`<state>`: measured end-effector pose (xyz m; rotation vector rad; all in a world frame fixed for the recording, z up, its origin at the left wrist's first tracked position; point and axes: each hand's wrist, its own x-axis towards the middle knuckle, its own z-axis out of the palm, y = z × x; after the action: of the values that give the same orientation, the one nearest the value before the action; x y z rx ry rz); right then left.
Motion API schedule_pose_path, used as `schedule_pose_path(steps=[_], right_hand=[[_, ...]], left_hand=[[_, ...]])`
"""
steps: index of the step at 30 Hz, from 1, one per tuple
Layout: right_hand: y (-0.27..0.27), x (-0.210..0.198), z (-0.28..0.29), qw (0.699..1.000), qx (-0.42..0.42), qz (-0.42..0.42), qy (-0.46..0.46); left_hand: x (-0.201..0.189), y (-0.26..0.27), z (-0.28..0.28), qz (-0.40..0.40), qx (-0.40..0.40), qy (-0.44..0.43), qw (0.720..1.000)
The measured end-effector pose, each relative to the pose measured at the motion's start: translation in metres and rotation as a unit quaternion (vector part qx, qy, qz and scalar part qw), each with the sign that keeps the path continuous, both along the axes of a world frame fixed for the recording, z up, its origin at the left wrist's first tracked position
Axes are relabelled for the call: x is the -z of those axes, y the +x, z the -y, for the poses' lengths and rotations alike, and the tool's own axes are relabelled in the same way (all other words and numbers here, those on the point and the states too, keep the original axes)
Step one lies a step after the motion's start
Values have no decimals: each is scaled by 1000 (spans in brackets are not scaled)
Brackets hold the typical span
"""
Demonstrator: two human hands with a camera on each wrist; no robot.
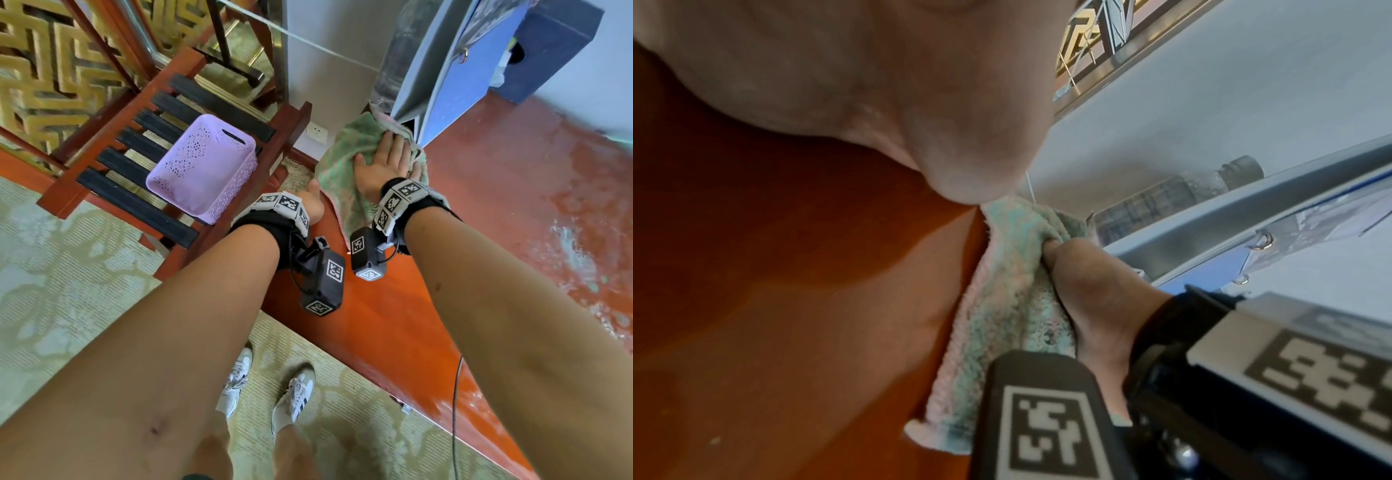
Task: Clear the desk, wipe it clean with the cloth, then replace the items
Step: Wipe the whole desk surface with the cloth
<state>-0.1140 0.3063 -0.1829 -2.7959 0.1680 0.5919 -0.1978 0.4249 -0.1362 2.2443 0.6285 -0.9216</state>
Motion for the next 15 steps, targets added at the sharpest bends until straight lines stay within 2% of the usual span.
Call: schedule_pose_path(steps=[3,6,11,15], right_hand=[[-7,0,6,1000,-28,2,1],[-26,0,18,998,-54,-11,13],[-70,-2,43,999,-34,-30,25],[-85,-3,74,998,34,-45,22]], left_hand=[[2,0,3,21,-7,3,1000],[6,0,7,20,-48,41,998],[13,-7,15,18,-87,101,991],[8,-6,34,104,-11,133,986]])
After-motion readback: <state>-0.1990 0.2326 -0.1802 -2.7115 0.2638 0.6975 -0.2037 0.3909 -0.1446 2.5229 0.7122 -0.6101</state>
